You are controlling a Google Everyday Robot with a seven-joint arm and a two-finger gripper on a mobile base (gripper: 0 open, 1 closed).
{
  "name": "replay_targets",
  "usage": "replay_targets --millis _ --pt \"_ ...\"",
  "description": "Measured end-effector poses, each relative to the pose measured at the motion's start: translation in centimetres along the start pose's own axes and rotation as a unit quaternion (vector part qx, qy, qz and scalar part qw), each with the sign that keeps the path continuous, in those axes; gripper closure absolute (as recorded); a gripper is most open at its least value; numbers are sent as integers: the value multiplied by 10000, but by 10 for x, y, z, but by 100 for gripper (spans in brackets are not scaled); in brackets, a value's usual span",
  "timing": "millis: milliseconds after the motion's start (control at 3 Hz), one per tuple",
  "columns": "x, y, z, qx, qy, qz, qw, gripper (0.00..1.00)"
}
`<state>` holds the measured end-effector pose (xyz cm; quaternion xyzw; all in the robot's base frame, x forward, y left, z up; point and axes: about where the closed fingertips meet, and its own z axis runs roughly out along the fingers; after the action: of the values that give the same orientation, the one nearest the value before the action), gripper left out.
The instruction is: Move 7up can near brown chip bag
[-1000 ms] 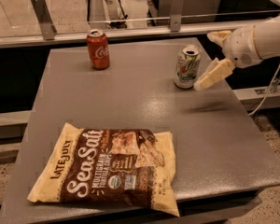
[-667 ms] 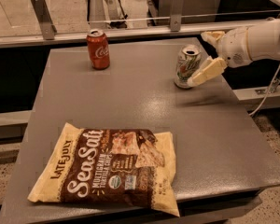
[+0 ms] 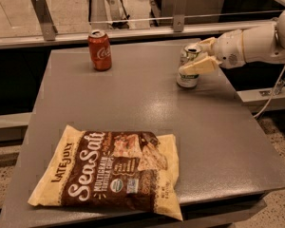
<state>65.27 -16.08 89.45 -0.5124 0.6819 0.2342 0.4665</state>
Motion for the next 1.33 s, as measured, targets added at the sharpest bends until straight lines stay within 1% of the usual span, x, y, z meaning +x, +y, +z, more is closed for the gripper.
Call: replay_targets --millis 333,667,1000,1333 --pt "-14 11 3 -346 -146 50 9993 64" --pt "-39 41 -3 -846 -404 -75 9956 88" --pt "-56 84 -5 -1333 -621 -274 9887 100" --pt "-62 126 -1 -1773 -803 -371 9802 100"
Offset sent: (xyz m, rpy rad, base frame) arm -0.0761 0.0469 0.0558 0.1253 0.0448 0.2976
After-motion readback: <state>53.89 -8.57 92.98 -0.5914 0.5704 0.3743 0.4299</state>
